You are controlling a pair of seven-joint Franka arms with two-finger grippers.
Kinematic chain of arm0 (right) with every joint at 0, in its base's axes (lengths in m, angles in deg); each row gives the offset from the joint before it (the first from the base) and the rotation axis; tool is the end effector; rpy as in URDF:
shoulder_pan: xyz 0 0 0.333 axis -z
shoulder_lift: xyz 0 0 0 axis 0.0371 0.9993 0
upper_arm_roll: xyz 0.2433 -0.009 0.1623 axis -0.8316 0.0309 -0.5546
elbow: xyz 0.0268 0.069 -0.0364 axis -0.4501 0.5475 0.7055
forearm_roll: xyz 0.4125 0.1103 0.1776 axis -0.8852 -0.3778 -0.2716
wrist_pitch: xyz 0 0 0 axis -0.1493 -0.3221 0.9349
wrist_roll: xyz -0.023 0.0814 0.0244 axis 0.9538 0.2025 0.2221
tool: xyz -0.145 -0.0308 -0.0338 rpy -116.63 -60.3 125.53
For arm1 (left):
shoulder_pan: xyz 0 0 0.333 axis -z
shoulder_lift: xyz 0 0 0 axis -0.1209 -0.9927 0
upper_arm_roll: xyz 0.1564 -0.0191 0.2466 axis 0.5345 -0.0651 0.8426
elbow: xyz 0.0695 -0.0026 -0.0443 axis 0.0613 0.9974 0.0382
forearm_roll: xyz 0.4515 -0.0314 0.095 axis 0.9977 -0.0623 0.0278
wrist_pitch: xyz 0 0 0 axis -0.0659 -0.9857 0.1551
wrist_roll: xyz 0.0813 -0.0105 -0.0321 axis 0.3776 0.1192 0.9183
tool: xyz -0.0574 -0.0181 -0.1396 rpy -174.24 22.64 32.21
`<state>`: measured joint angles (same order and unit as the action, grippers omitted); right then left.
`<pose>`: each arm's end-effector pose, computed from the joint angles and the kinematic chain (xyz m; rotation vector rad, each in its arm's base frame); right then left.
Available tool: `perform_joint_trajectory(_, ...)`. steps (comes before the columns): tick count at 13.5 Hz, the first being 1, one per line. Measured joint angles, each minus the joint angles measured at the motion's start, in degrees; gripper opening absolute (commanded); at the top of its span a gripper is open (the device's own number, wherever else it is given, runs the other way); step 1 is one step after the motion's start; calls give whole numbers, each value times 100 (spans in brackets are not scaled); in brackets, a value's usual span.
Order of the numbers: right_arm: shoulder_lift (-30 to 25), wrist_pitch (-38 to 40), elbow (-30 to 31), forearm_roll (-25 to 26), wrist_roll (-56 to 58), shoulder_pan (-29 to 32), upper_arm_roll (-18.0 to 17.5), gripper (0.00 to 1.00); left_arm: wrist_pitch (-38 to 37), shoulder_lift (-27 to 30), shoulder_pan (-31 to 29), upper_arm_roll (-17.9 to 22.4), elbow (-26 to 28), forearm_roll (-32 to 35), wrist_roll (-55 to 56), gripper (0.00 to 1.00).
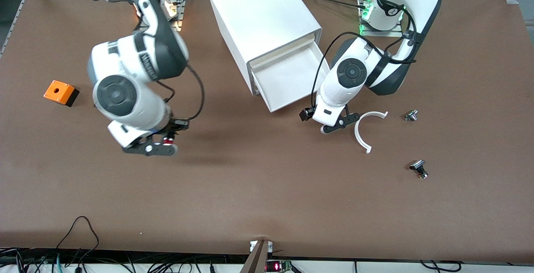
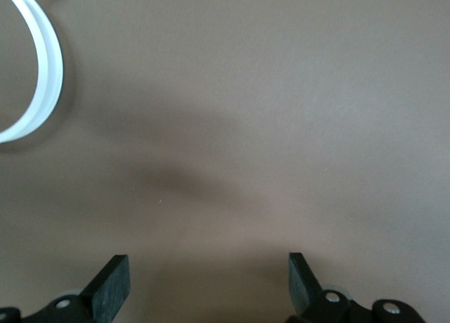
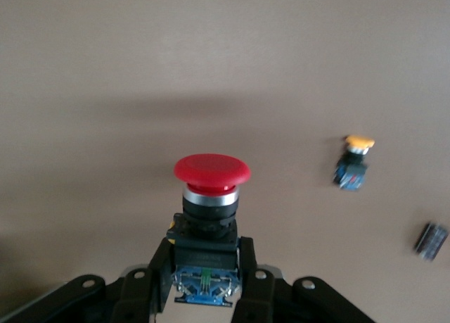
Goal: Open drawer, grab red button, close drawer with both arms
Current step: 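Push the drawer shut with the left gripper while the right gripper carries the button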
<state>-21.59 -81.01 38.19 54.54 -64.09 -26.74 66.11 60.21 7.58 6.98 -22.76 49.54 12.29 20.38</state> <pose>0.7189 0.2397 0.3521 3.0414 -0.0089 -0.2175 0.5736 -0.3657 0.1889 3.0044 0.6693 -0.1716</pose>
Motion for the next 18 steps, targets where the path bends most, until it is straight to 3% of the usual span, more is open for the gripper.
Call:
perform_joint_trajectory(4,-18,-966,992,-83,902,581,11,0,4,9,171,-82,174,0,24,99)
perform_joint_trajectory(10,0,-3138,2841,-88,1142,725,10,0,-43,58,330,-507,379,0,603,99)
perform_joint_trajectory(12,6,-3358,3175,-88,1156,742,10,9,-190,72,332,-653,400,0,725,99)
perform_joint_trajectory(15,25,-3368,3293,-95,1156,742,10,44,-403,78,328,-884,404,-37,834,99)
perform_joint_trajectory(16,26,-3368,3302,-98,1156,744,10,61,-432,78,330,-960,406,-150,898,99)
perform_joint_trajectory(17,26,-3368,3307,-99,1156,746,10,66,-444,78,332,-1017,408,-282,914,99)
perform_joint_trajectory(18,26,-3367,3308,-100,1156,746,10,79,-455,78,334,-1054,411,-382,919,99)
